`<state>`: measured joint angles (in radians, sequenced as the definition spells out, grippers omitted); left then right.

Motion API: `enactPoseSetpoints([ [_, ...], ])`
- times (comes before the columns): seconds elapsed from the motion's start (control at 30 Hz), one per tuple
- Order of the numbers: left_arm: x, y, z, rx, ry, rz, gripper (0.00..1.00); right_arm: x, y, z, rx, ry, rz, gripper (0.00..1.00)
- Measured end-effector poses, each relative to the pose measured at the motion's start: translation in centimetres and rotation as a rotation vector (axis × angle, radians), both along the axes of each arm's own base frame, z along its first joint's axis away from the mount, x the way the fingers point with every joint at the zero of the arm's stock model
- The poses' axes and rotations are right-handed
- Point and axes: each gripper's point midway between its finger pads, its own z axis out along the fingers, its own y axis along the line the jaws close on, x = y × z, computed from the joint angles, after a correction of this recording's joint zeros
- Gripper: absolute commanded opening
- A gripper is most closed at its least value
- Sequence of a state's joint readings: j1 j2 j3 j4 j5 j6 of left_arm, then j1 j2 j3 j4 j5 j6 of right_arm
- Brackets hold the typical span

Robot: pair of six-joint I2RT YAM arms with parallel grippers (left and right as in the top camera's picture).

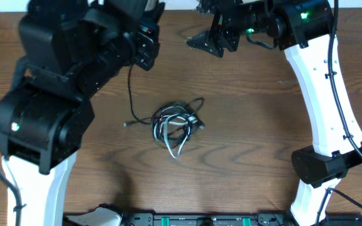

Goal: Untangle cables

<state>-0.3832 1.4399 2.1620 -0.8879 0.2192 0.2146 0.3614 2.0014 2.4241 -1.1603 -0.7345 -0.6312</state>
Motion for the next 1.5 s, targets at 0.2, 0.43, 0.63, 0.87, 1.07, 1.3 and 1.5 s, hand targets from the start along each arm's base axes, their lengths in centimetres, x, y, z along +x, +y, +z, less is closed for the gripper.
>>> enactPoseSetpoints([
  [0.2,-0.2,1.1,-1.6,0.051,0.060,0.049,0.41,2.7,-3.4,-2.6,-0.177,0.023,-0.248,0.93],
  [0.43,2.2,3.0,-8.6,0.134,0.319,0.225,0.52,4.5,-7.4,-4.4,-0.314,0.070,-0.522,0.96],
  [0.63,1.5,5.1,-17.4,0.293,0.635,0.356,0.52,7.3,-12.4,-3.8,-0.364,0.031,-0.839,0.99],
  [0.87,2.1,4.7,-25.9,0.330,0.783,0.381,0.48,8.4,-17.0,-3.7,-0.372,0.046,-0.984,0.99],
  [1.07,0.4,3.2,-34.6,0.273,0.864,0.303,0.48,7.9,-20.7,-1.6,-0.335,0.033,-1.067,0.99],
  [1.3,-3.7,2.2,-41.0,0.290,0.936,0.217,0.48,6.7,-21.0,0.2,-0.309,0.009,-1.072,0.99],
  [1.5,-5.6,1.0,-45.3,0.322,0.929,0.124,0.48,6.3,-20.6,-0.2,-0.302,0.040,-1.049,0.99],
])
